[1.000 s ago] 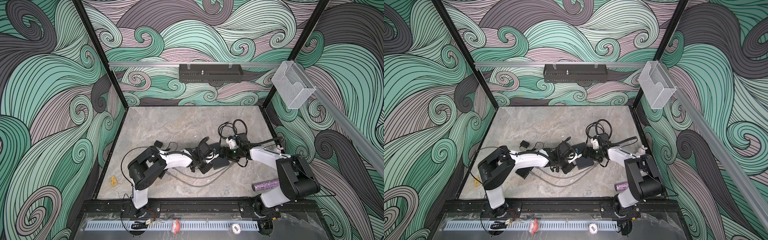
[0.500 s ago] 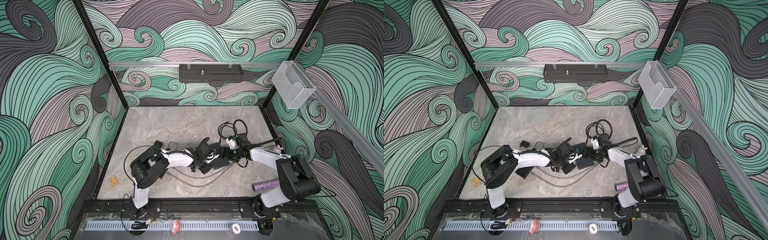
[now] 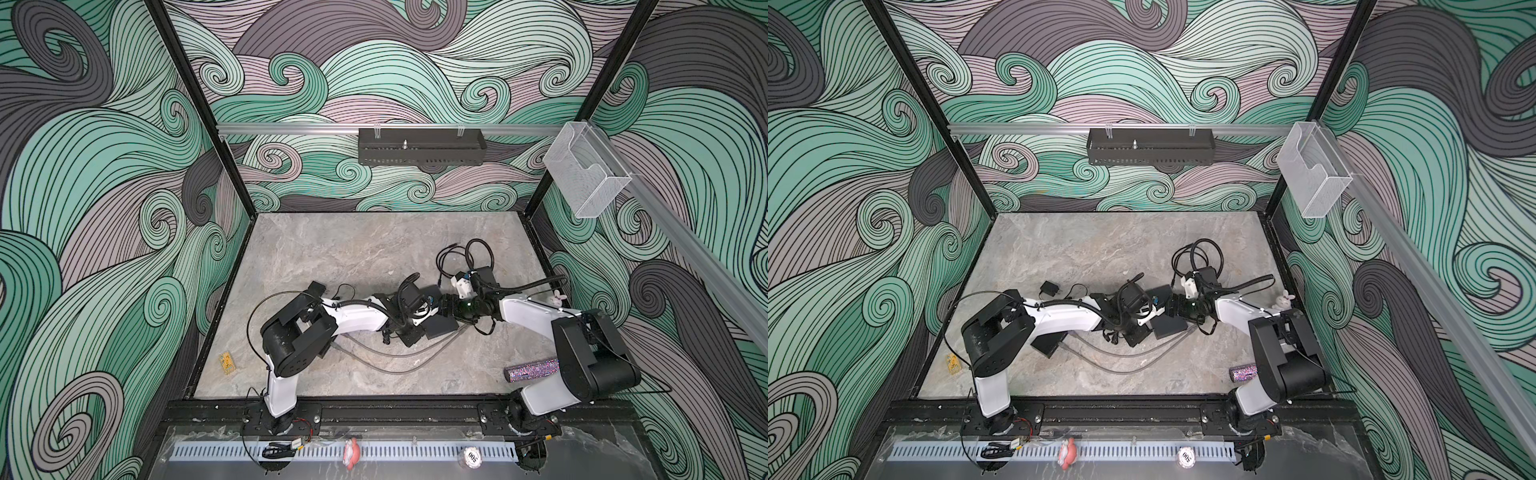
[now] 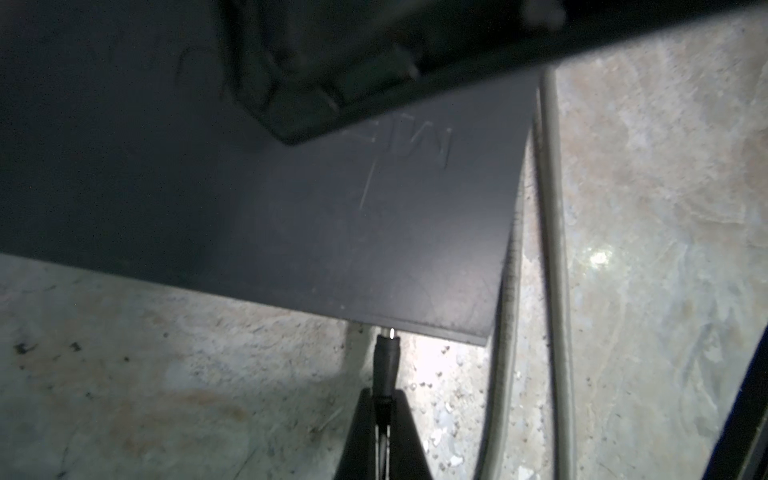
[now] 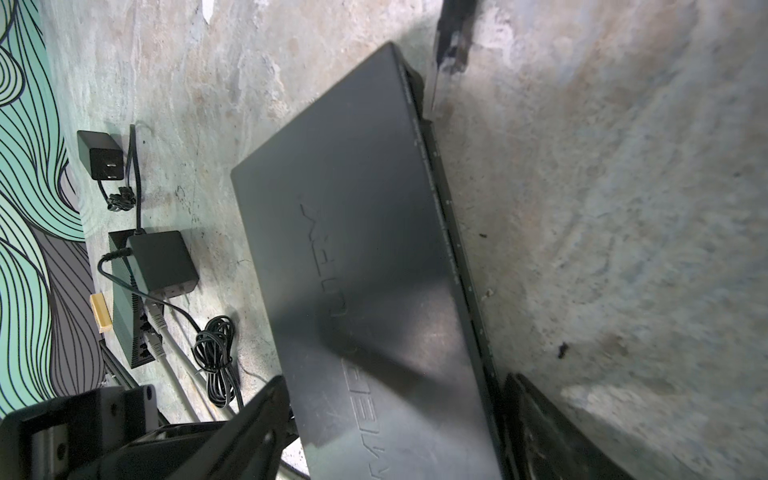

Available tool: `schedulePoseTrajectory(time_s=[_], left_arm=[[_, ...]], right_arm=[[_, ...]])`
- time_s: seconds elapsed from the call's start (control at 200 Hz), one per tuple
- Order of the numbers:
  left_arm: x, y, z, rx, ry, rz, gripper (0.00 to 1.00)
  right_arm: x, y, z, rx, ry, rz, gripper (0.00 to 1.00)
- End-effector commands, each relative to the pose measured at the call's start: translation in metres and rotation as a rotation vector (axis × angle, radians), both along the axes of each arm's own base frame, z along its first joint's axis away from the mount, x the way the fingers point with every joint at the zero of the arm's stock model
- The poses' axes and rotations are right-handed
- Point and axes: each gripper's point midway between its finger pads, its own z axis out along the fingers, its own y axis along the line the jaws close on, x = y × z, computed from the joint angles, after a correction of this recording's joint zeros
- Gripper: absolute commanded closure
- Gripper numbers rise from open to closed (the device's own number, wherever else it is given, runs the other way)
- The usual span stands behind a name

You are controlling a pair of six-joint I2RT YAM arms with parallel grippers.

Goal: Insert the plug into the switch port

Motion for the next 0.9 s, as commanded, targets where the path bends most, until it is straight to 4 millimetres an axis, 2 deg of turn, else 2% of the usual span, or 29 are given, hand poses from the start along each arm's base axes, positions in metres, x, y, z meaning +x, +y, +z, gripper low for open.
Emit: schedulePoseTrajectory(time_s=[0.0, 0.31, 0.896], left_arm=[[0.014, -0.02, 0.015, -0.064, -0.032, -0.003, 1.0], [0.014, -0.024, 0.008, -0.069, -0.021, 0.001, 1.0], [0.016, -0.034, 0.03, -0.107, -0.031, -0.006, 1.0]], right_arm=[[-0.027, 0.006, -0.016, 0.004, 0.1, 0.033, 0.18], [-0.031, 0.011, -0.017, 0.012, 0.106, 0.034, 0.19], [-0.031, 0.008, -0.02, -0.024, 0.104, 0.005, 0.19]])
